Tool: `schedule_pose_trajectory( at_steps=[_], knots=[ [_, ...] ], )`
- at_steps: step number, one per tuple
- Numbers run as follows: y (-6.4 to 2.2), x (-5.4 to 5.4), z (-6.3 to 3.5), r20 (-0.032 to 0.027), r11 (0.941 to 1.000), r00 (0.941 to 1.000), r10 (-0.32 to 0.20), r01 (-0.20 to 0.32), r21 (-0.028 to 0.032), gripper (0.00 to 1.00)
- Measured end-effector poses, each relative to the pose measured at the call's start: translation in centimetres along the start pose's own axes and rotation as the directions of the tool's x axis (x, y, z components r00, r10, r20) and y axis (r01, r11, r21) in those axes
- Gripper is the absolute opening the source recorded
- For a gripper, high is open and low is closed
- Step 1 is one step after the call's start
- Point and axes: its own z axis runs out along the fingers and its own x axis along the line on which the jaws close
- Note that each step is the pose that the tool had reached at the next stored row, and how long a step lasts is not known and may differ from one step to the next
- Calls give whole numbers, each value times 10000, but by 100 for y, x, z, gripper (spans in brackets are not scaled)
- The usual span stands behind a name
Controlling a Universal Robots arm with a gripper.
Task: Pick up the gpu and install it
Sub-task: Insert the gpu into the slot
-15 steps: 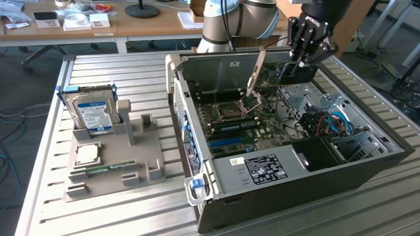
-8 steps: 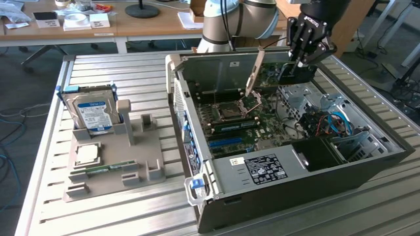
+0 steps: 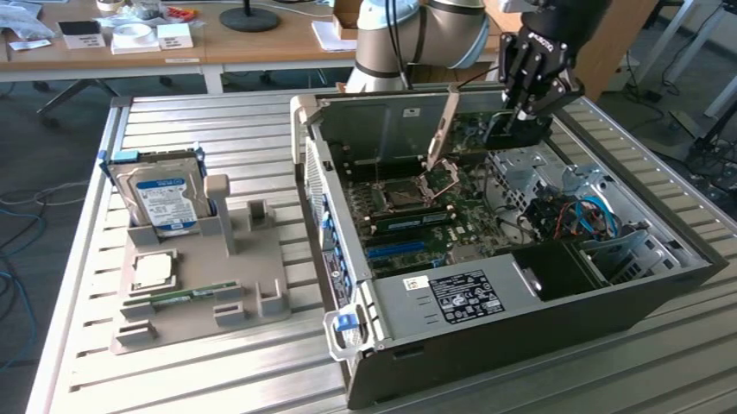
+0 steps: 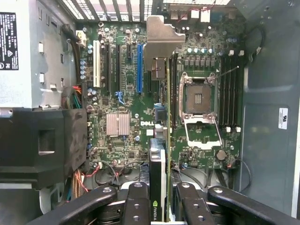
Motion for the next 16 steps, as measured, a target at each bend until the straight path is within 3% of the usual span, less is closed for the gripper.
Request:
schedule_pose_trajectory(
  at_steps=[16],
  knots=[
    [106,33,159,-2,9998,9998,185,-185,10,27]
  ],
)
